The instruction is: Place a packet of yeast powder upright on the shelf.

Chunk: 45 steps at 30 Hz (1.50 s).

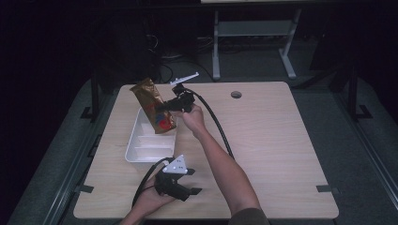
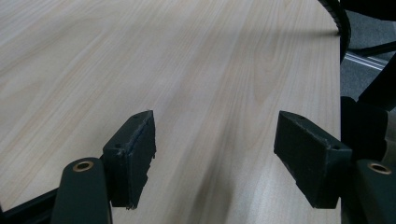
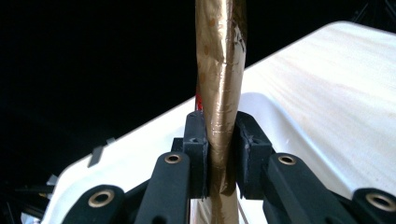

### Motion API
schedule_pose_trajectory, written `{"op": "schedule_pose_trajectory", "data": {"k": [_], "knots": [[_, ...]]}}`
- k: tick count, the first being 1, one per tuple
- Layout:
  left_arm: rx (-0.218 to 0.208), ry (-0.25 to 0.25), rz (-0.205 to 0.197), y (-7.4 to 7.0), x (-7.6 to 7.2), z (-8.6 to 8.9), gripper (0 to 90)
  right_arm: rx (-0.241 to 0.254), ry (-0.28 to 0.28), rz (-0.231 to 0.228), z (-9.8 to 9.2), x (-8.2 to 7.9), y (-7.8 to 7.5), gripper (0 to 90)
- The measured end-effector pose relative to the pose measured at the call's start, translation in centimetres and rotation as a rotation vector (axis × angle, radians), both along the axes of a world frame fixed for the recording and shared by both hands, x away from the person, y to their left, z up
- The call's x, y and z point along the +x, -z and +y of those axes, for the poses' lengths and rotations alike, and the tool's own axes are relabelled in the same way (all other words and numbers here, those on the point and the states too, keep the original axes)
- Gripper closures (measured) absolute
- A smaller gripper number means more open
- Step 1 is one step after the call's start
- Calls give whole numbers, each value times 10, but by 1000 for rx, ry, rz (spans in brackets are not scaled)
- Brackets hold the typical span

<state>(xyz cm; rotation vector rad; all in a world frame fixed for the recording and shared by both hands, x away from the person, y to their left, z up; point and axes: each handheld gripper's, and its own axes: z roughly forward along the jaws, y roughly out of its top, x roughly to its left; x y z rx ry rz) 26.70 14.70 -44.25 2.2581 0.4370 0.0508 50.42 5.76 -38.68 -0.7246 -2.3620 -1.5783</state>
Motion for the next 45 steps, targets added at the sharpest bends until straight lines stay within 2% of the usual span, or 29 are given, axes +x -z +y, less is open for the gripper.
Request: {"op": "schedule_pose_trajectory", "data": {"k": [2, 8, 16, 18, 20, 22, 23, 26, 29, 32, 36, 38, 41, 45], "knots": [[-2, 3, 3, 0, 0, -1, 288, -18, -9, -5, 4, -1, 7, 761], [6, 4, 4, 1, 1, -1, 287, -16, -12, -19, 13, -7, 18, 758], [11, 9, 3, 2, 0, -3, 286, -21, 15, 12, 14, -7, 26, 764], [8, 7, 4, 2, 0, -2, 286, -33, 14, 8, 14, -7, 25, 742], [3, 5, 7, 2, 1, -2, 286, -44, 5, 10, 16, -8, 23, 687], [0, 1, 8, 2, 1, -1, 284, -65, 10, -9, 20, -10, 18, 617], [1, 3, 6, 2, 1, -1, 284, -67, 7, -9, 22, -11, 17, 613], [-2, 3, 6, 1, 0, -2, 284, -119, 16, -33, 28, -12, 13, 580], [0, 4, 4, 2, 0, -3, 284, -131, 31, -41, 32, -11, 8, 596], [-3, 4, 6, 2, 0, -3, 284, -151, 33, -39, 34, -9, 5, 681], [-6, 4, 8, 2, 0, -3, 284, -142, 22, -18, 35, -7, 3, 780], [-5, 6, 9, 2, 0, -3, 284, -113, 6, 4, 32, -5, 3, 810], [-6, 6, 9, 2, 0, -3, 284, -77, 12, 12, 29, -6, 2, 842], [-7, 7, 10, 2, 0, -3, 285, 16, 16, 5, 29, -8, 4, 860]]}}
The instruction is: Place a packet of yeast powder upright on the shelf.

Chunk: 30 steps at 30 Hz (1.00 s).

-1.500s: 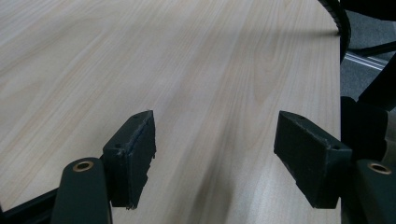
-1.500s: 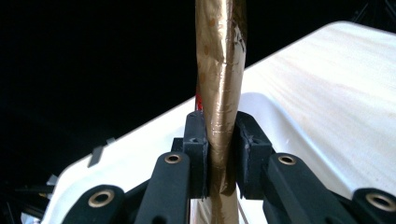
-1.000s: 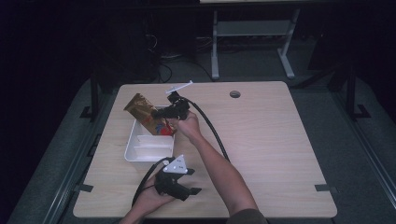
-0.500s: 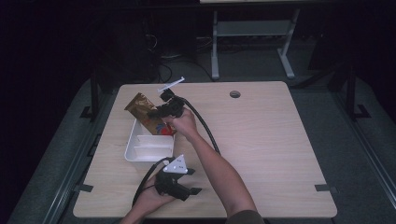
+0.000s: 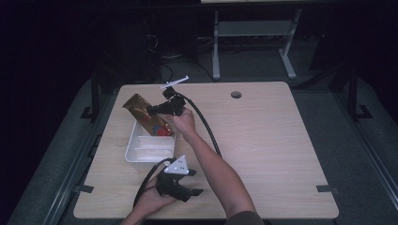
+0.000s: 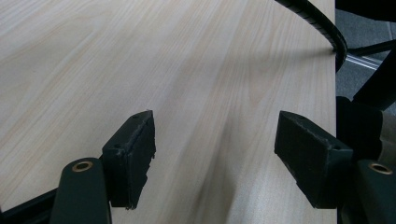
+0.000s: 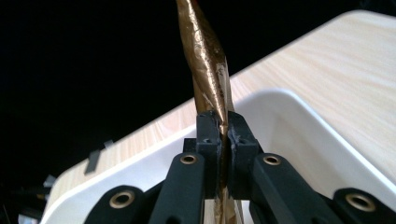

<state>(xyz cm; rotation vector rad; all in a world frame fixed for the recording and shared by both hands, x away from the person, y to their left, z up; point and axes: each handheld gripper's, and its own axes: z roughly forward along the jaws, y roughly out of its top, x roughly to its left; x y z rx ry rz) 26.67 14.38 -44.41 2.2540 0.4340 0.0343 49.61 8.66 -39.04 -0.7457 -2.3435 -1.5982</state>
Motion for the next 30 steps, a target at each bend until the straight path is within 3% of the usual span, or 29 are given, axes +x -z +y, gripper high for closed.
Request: {"op": "schedule_pose_trajectory", "data": {"k": [3, 7, 11, 19, 30], "knots": [[-1, 3, 1, 0, 0, 0, 285, 32, 15, -7, 1, 0, 3, 854], [-3, 1, 5, 0, 0, 1, 284, 33, 22, -8, -2, -1, 8, 834], [-3, 2, 6, 0, 0, 1, 285, 19, 23, -9, -11, 1, 8, 809], [-1, 4, 7, 0, 0, 0, 285, -52, 23, -18, -27, 3, 2, 854], [-5, 0, 10, 0, 1, 0, 283, -69, 23, -14, -42, 1, 6, 882]]}}
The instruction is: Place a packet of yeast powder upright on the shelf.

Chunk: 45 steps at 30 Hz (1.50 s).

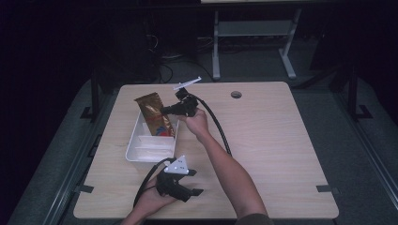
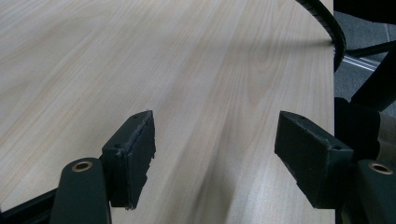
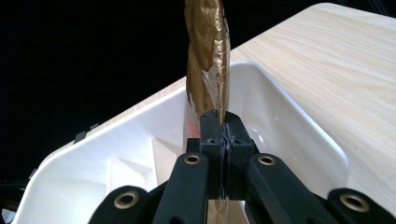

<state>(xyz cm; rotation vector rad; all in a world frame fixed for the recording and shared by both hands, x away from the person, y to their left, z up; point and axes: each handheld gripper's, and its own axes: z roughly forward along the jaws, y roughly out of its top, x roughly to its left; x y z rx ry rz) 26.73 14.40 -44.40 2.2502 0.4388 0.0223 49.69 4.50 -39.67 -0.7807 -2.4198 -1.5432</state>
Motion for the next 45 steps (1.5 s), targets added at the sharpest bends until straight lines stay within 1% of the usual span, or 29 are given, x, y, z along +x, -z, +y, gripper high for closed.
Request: {"op": "schedule_pose_trajectory", "data": {"k": [4, 11, 15, 17, 22, 25, 26, 27, 29, 32, 35, 39, 42, 45], "knots": [[-2, -1, 1, 0, 0, 0, 283, -15, -2, 1, -4, -1, 3, 881], [-6, -1, 0, 0, 1, 0, 282, -27, 1, 9, -6, -2, 7, 886], [1, 2, 0, 0, 1, 0, 282, -31, 14, 29, -7, -3, 13, 890], [-1, 3, 0, 0, 0, -1, 282, -19, 14, 39, -5, -2, 15, 889], [-3, 1, 6, 1, 1, 0, 282, -34, 16, 37, -4, -1, 15, 889], [-1, 4, 3, 1, 1, -1, 281, -43, 18, 47, -5, 0, 15, 883], [-1, 4, 2, 1, 1, -1, 281, -46, 21, 45, -5, 0, 14, 872], [-1, 4, 2, 1, 1, -1, 281, -50, 25, 41, -5, 0, 14, 840], [-2, 3, 3, 1, 0, 0, 281, -38, 15, 45, -6, 0, 14, 778], [-3, -1, 5, 1, 1, 0, 281, -26, 16, 49, -10, -1, 12, 713], [1, 1, 4, 1, 1, 0, 280, -5, 16, 48, -19, -2, 8, 653], [0, 0, 4, 1, 1, -1, 276, 15, 19, 49, -33, -5, 4, 622], [3, 1, 4, 1, 2, -1, 274, 24, 21, 40, -46, -10, 1, 604], [-5, -5, 5, 0, 3, 2, 274, 26, 23, 45, -58, -14, -1, 567]]}}
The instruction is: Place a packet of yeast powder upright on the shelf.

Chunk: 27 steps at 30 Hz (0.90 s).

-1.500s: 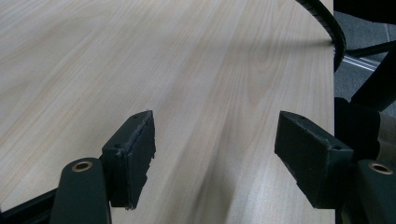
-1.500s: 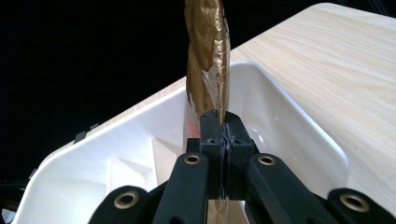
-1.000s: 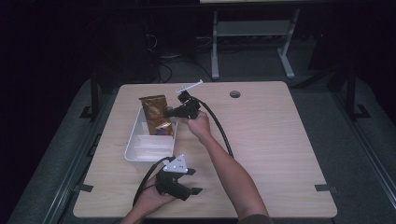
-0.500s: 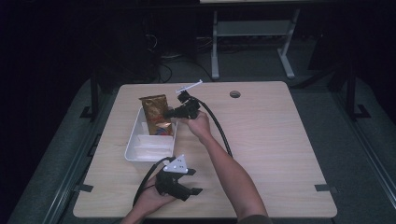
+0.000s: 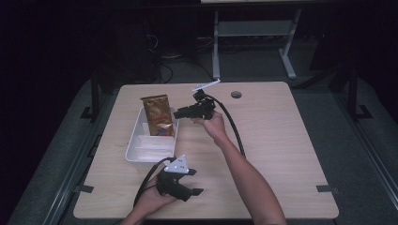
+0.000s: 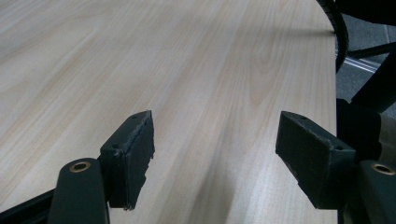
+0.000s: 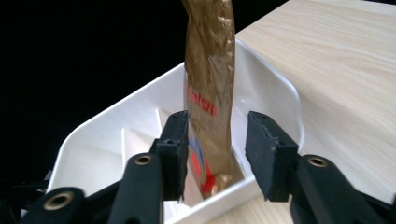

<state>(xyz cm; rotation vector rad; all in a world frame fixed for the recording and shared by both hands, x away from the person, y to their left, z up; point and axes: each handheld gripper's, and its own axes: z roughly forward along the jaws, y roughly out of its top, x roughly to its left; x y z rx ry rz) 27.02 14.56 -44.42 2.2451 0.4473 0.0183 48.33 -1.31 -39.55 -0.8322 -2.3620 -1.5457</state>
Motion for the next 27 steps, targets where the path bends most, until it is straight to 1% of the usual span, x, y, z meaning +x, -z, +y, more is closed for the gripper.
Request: {"op": "schedule_pose_trajectory", "data": {"k": [2, 7, 10, 13, 14, 18, 24, 27], "knots": [[-8, -6, 5, 0, 1, 1, 273, -1, 6, -4, -9, -2, -2, 560], [-8, -7, 3, 0, 1, 1, 272, -6, 17, -9, -32, -9, -6, 534], [-10, -10, 5, 0, 1, 1, 272, 2, 24, -10, -47, -14, -8, 519], [-11, -10, 5, 0, 1, 1, 271, -5, 28, -14, -57, -19, -10, 507], [-11, -10, 4, 0, 1, 1, 271, -6, 29, -9, -61, -21, -10, 497], [-9, -9, 8, 1, 1, 0, 271, 1, 36, -14, -75, -29, -10, 482], [-3, -7, 6, 0, 1, 0, 270, -15, 37, -13, -94, -44, -8, 452], [-10, -8, 6, 0, 1, 0, 269, -24, 44, -12, -105, -52, -5, 439]]}}
